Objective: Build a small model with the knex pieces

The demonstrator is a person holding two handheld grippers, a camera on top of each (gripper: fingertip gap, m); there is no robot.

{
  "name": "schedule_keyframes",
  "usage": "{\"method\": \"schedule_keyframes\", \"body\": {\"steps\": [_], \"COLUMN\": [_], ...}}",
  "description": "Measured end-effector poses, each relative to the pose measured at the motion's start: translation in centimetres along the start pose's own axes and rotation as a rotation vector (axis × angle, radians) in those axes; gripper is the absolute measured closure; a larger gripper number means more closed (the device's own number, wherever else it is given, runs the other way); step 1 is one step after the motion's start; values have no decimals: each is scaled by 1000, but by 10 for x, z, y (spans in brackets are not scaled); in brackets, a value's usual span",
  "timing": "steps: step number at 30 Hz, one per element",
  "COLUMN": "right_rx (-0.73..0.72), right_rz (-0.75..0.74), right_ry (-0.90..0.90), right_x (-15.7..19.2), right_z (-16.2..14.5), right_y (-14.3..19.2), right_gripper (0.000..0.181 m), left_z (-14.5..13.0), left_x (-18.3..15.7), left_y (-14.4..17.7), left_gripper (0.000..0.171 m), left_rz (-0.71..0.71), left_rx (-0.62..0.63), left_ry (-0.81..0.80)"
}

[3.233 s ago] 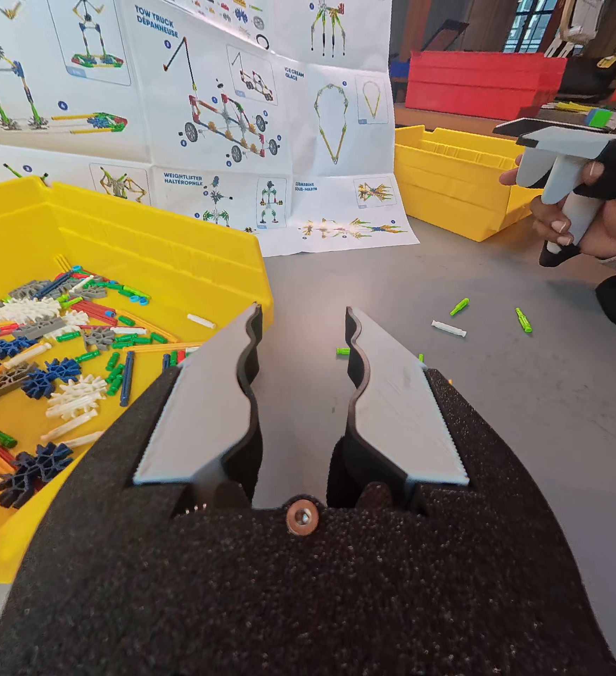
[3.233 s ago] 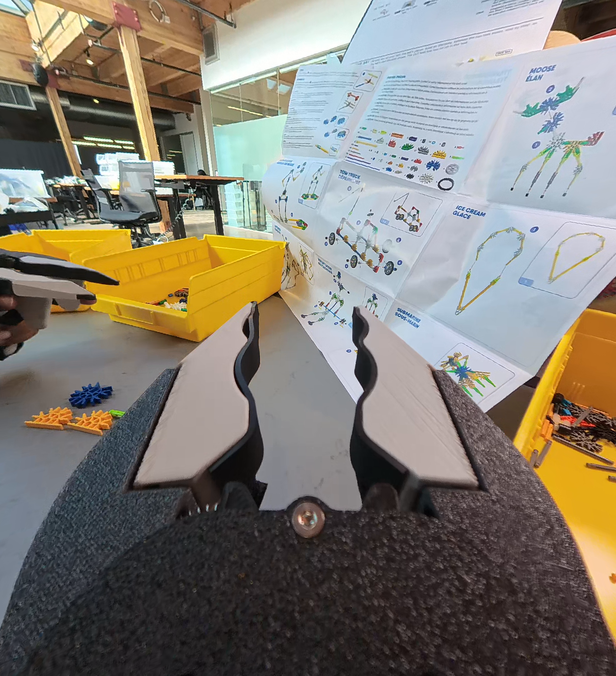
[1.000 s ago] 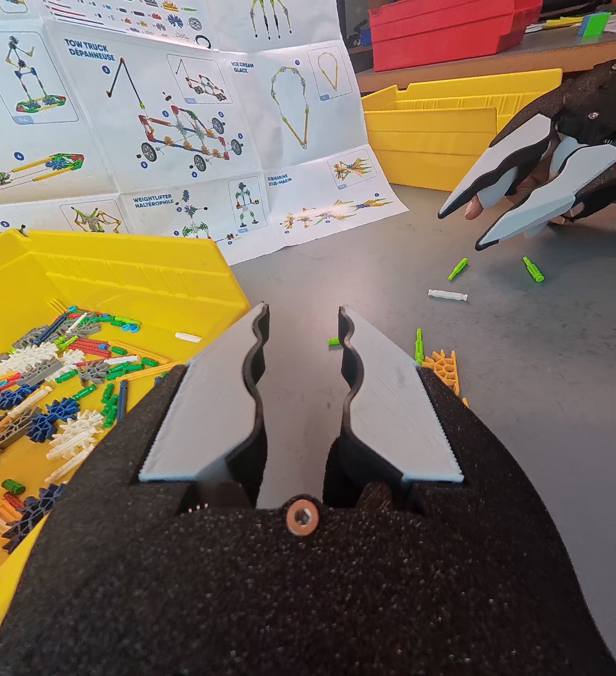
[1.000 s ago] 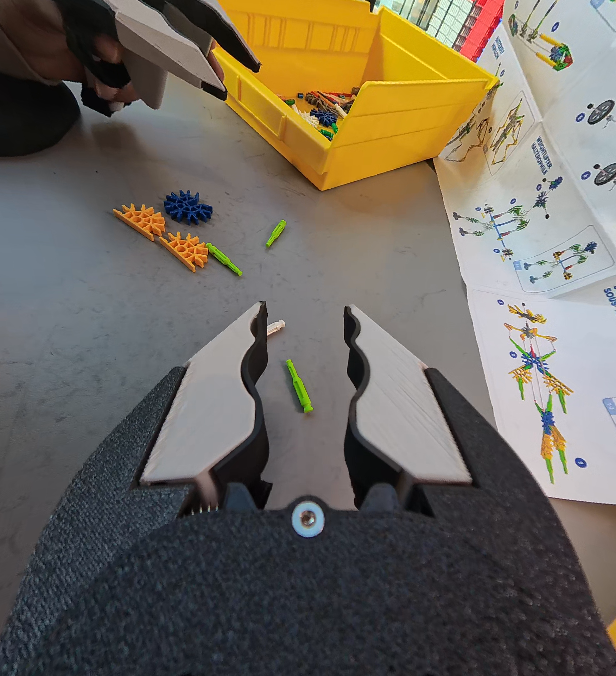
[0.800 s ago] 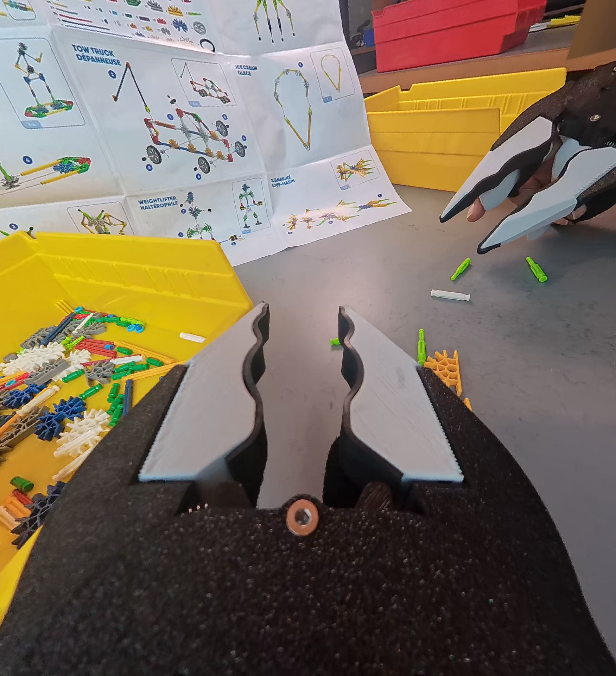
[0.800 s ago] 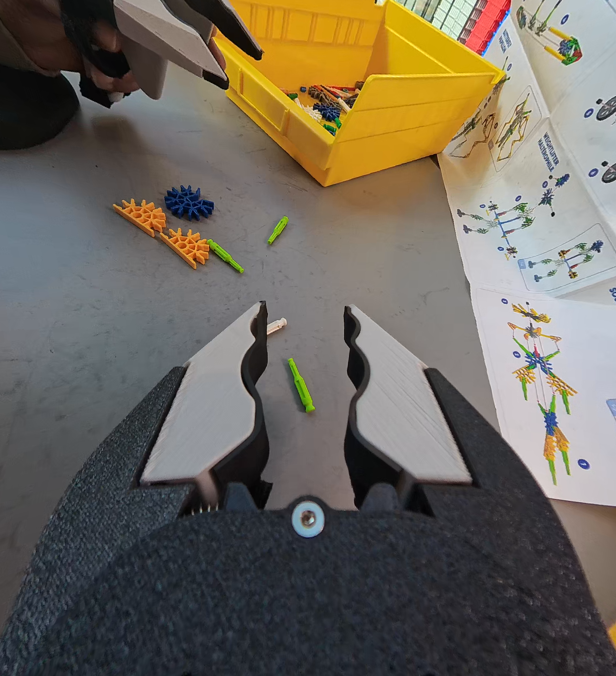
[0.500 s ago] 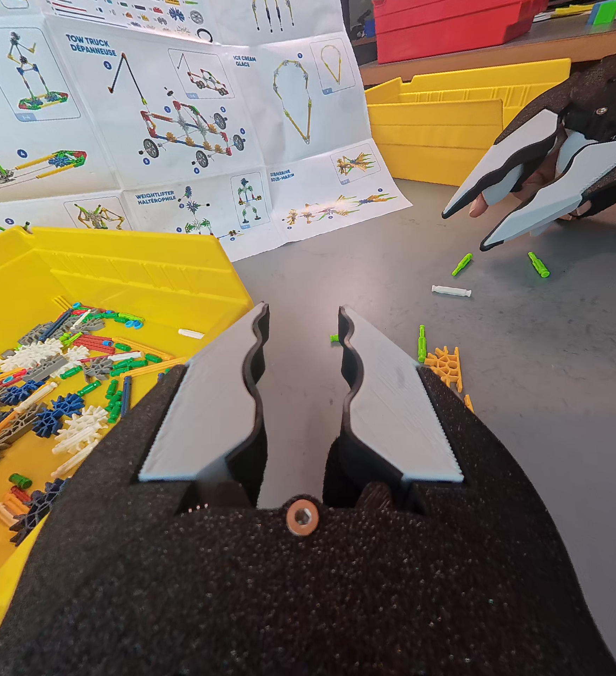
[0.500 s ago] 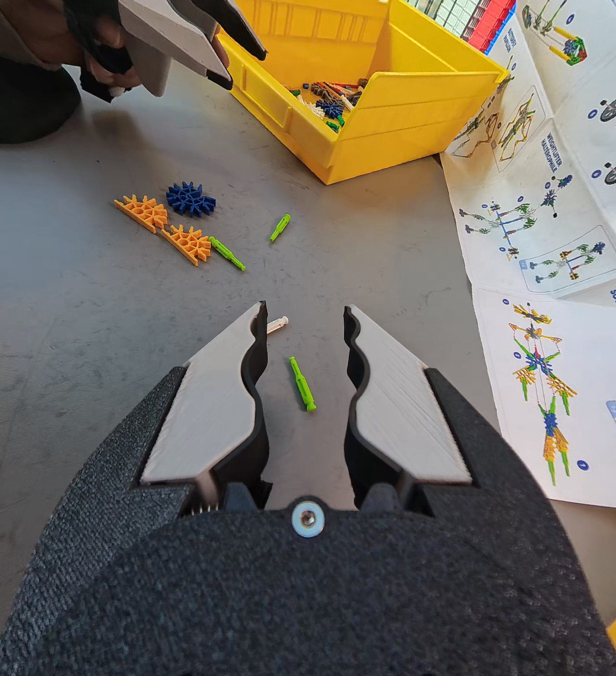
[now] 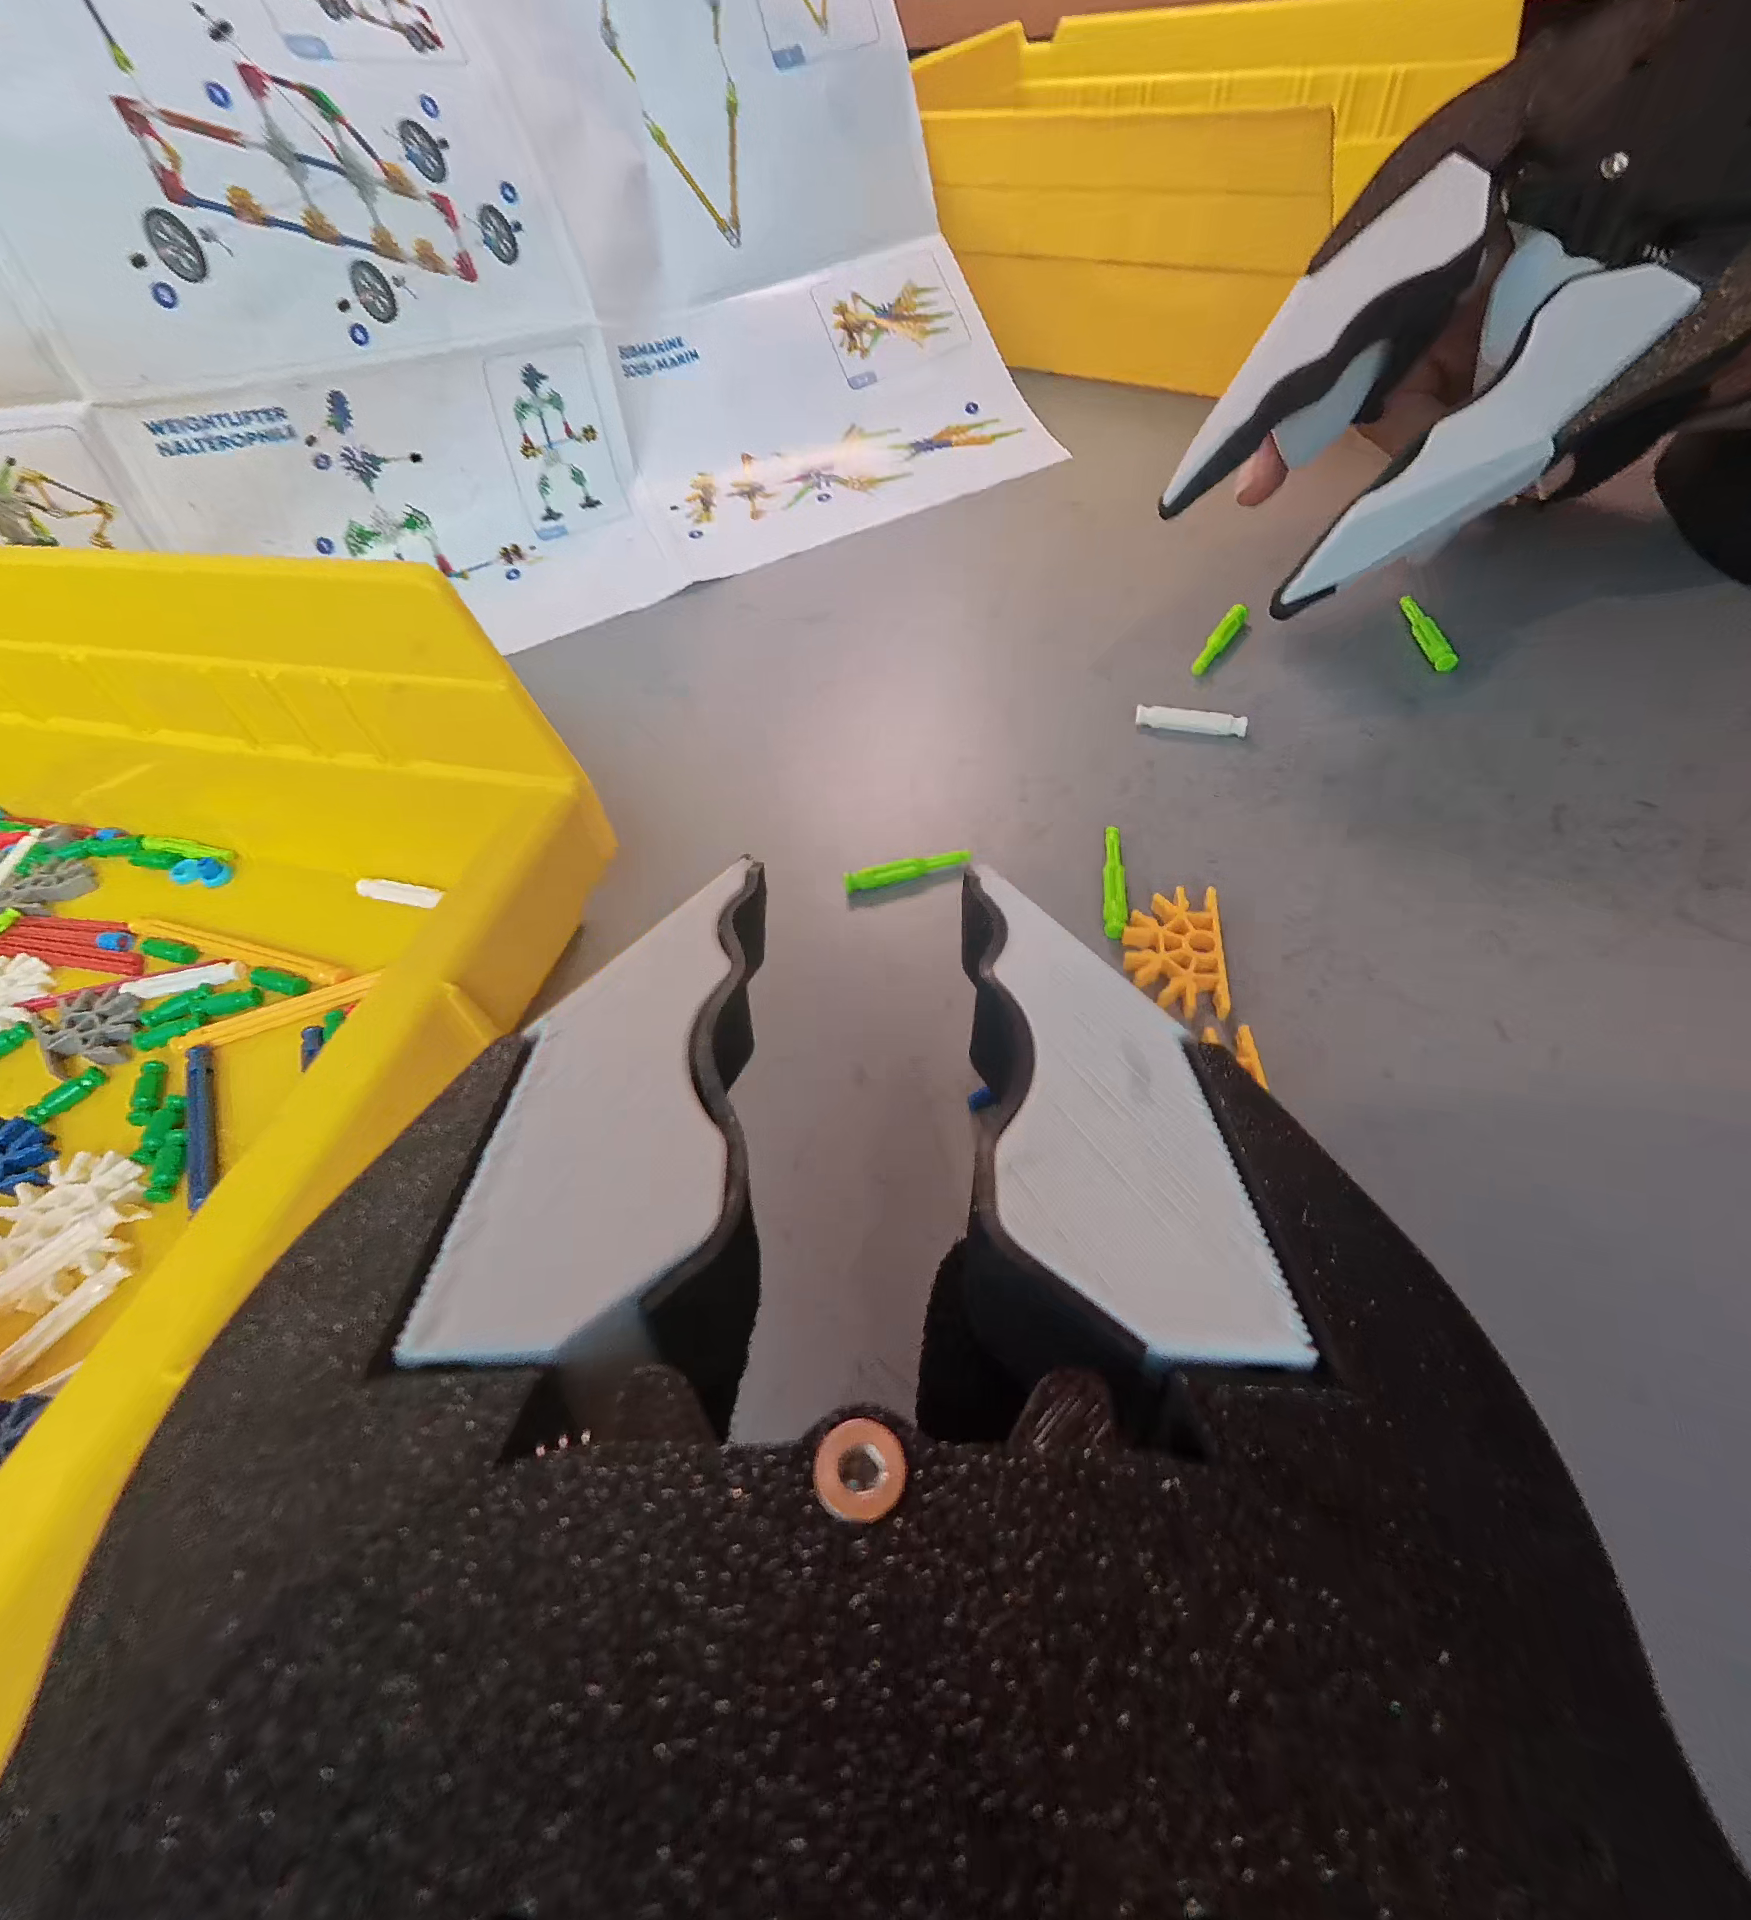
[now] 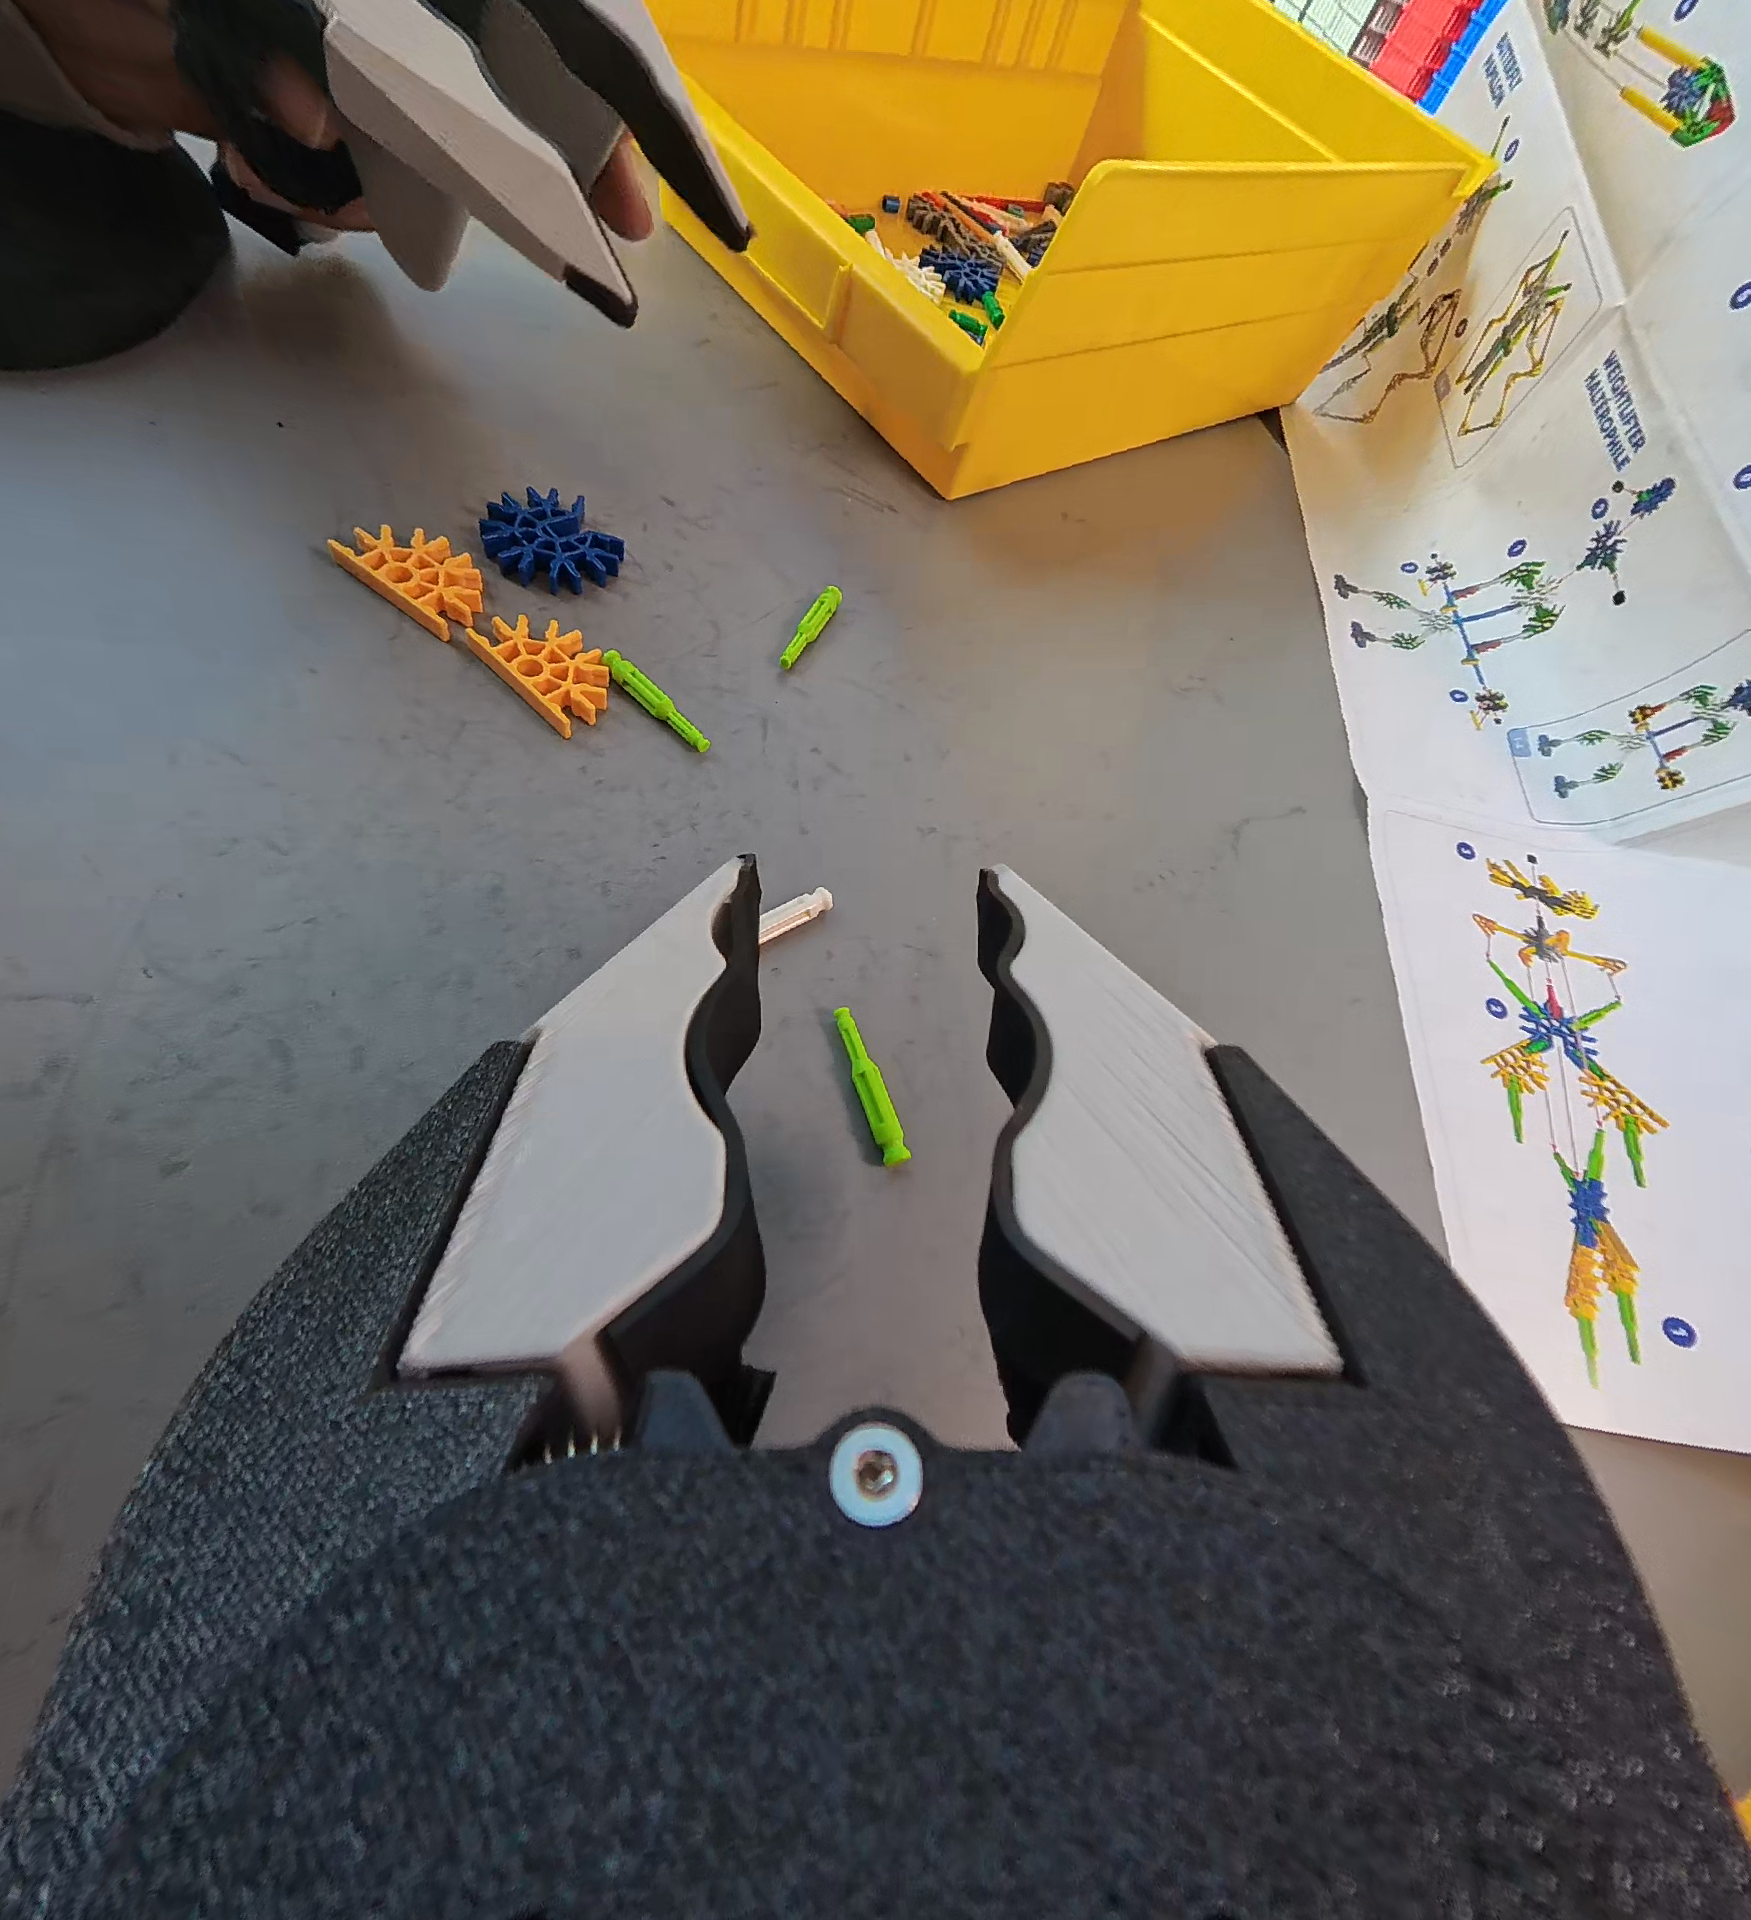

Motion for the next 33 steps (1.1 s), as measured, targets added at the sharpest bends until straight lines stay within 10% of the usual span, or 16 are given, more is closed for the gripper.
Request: {"method": "schedule_keyframes", "body": {"steps": [11,33], "right_rx": [30,36], "right_rz": [9,9], "right_ry": [25,43], "right_x": [4,6], "right_z": [-2,-2], "right_y": [-3,-4], "right_gripper": [141,142], "left_z": [-30,-7], "left_x": [-23,-17], "left_y": [-13,-4], "left_gripper": [124,153], "left_rz": [-285,-161], "left_rx": [325,136], "left_ry": [-23,-46]}}
Point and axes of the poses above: each gripper's, where its closed fingertips meet, y back along the fingers, z out of its top, x = y × z across the jaws, the point moved 8 cm from there along y, back along the fingers, and after that the axes turned 5 degrees about -y, right-handed, at the moved point
